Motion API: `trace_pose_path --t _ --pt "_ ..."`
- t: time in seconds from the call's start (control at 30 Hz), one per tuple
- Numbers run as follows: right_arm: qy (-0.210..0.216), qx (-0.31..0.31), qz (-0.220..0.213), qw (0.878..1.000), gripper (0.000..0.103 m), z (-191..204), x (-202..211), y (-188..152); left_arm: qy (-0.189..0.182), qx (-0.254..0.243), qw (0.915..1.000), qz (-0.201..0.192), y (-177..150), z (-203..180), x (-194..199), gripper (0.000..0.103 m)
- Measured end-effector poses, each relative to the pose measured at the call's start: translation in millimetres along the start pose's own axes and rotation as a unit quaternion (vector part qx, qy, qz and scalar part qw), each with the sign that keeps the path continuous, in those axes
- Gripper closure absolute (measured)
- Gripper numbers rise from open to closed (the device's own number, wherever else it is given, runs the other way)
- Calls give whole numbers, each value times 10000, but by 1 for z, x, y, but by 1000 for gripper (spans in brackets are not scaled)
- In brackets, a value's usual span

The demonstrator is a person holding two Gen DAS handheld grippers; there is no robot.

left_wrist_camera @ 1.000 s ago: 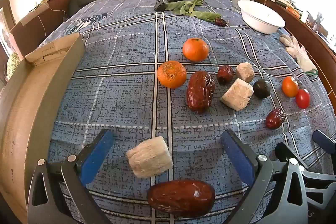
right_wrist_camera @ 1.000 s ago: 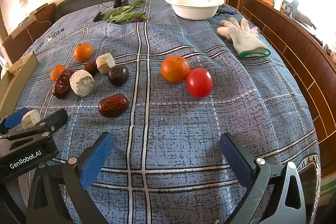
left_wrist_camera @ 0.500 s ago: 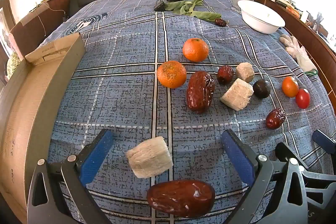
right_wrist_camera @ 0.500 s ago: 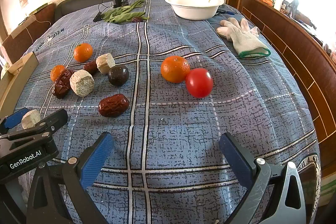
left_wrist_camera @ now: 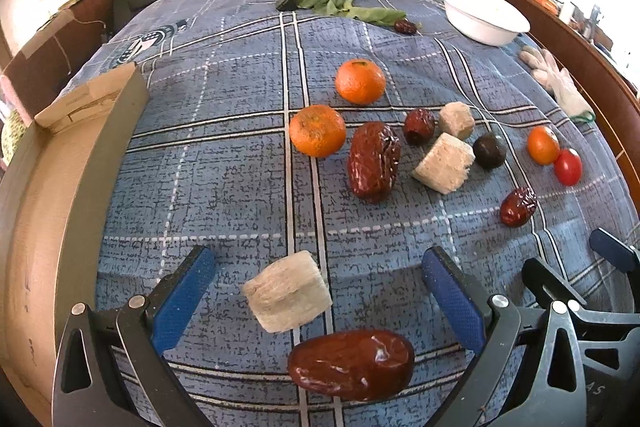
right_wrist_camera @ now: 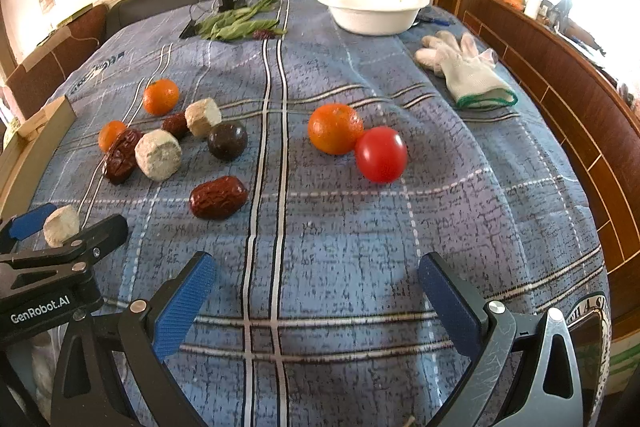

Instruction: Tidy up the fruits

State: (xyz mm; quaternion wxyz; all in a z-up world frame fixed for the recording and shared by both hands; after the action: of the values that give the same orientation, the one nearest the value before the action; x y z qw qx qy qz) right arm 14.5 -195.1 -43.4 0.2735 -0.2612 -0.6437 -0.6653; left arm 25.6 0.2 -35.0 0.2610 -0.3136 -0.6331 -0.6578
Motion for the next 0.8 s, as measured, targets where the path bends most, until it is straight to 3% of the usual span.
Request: trace_pose_path --t 0.13,0.27,0.47,0.7,0.8 --pt "-94 -96 153 9998 0 -1 4 -3 -151 -173 9997 64 -3 -1 6 1" --pt "-82 -68 139 9998 0 0 9 -8 -536 171 9984 -86 -9 9 30 10" --pt "-135 -149 103 9997 0 0 14 -10 -403 295 9946 -907 -2 32 88 9" --pt "-318 -99 -571 9978 0 9 50 -5 -137 358 9841 -1734 7 51 136 9" --pt "-273 -88 -1030 9943 0 13 73 3 29 379 9759 -2148 10 55 155 9"
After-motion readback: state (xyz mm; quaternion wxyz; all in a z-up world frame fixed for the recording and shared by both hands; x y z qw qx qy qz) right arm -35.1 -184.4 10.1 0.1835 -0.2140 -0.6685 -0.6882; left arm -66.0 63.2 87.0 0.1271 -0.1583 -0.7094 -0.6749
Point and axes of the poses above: each gripper's, at about its wrist camera, not at the fingertips, and x roughly against the way its jaws point, z to its left, y to its top, the point moved 4 cm from there along -x, roughly the way its jaws point, and after that the axes turned 9 degrees about -z, right-handed, at the moved point
